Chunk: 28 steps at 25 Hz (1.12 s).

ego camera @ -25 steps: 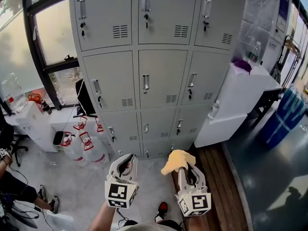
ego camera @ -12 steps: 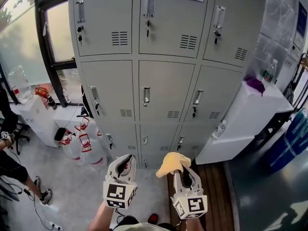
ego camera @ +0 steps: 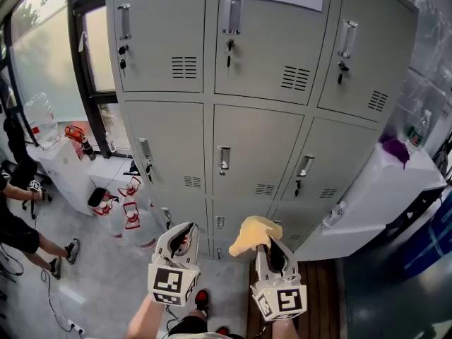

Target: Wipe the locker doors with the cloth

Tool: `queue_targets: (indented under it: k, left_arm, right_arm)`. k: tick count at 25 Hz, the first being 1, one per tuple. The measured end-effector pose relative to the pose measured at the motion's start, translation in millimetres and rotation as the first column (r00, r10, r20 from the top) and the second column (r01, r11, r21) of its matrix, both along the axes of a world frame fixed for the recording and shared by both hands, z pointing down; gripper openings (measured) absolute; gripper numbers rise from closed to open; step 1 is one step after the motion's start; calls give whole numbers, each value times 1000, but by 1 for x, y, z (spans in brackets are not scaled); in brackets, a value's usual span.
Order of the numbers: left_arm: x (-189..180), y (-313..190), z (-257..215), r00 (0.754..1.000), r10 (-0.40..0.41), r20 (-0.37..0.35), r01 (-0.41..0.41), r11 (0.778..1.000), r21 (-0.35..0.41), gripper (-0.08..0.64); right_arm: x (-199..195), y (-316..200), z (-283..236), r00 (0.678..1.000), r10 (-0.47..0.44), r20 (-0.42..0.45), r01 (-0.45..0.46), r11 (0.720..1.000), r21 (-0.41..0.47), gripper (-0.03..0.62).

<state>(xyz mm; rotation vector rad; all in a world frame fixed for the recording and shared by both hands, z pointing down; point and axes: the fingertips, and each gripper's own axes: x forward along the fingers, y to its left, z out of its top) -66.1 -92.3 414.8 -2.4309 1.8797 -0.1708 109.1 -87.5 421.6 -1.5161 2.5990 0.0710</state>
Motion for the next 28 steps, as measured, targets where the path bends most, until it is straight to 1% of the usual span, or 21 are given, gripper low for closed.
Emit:
queue_targets:
  k: [7, 11, 16, 20, 28]
  left_arm:
    - [-15, -61, -18, 1000, -16, 5, 16, 999, 33, 40]
    - [-32, -94, -32, 1000, -24, 7, 23, 999, 48, 40]
    - [-54, -127, -38, 999, -43, 7, 43, 998, 52, 40]
    - [-69, -145, -38, 998, -57, 9, 56, 997, 52, 40]
    - [-88, -167, -36, 997, -74, 6, 74, 996, 50, 40]
  right_arm:
    - [-19, -60, -33, 999, -31, 11, 30, 997, 70, 67]
    - [-40, -93, -68, 997, -65, 31, 61, 990, 127, 67]
    - [-72, -118, -116, 992, -117, 43, 105, 970, 221, 67]
    - [-92, -131, -143, 987, -151, 51, 131, 951, 280, 67]
    - [-127, -171, -172, 982, -185, 31, 163, 924, 347, 67]
